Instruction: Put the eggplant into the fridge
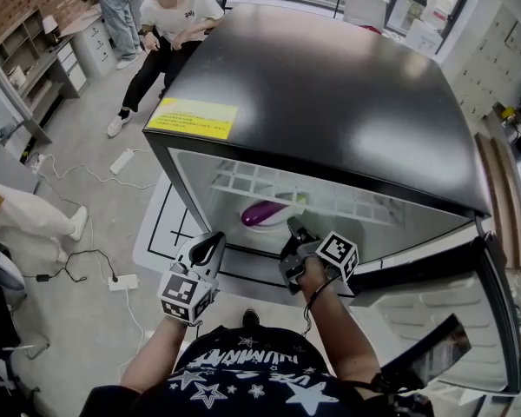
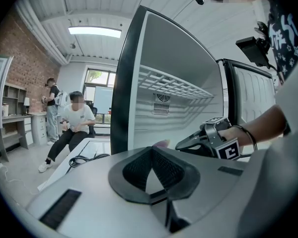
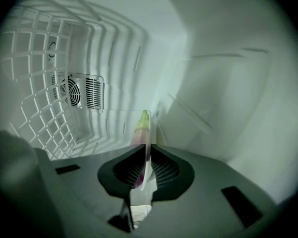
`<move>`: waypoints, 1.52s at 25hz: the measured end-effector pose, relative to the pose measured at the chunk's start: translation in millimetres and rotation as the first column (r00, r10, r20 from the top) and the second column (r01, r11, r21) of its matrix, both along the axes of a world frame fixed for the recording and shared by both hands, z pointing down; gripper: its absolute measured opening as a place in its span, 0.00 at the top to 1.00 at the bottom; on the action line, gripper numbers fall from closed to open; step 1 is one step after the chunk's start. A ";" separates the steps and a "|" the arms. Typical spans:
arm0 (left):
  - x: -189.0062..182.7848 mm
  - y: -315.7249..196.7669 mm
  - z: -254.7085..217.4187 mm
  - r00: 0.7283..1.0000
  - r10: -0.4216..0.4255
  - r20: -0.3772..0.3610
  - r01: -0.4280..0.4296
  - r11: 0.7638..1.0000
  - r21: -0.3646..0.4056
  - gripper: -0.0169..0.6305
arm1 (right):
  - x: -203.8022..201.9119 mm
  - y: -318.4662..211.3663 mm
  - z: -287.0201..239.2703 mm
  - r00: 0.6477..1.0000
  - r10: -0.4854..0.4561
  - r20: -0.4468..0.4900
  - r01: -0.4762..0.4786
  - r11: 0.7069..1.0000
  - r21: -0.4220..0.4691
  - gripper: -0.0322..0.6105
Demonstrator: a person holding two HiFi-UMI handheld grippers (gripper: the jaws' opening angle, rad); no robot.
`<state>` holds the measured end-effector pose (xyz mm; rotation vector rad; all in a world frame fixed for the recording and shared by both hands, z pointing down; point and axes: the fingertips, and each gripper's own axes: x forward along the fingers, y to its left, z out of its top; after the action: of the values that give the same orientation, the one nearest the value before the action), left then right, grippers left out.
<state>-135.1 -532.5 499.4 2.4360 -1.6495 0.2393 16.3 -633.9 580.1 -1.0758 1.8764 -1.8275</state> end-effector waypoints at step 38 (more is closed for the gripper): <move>-4.1 18.8 -3.3 0.999 0.015 -0.036 -0.014 1.000 0.014 0.96 | 7.9 20.3 6.7 0.958 -0.068 -0.280 0.070 0.998 -0.001 0.84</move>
<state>-139.1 -513.8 496.1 2.4486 -1.6245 0.1858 24.2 -613.6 586.8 -1.3418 2.1007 -1.7788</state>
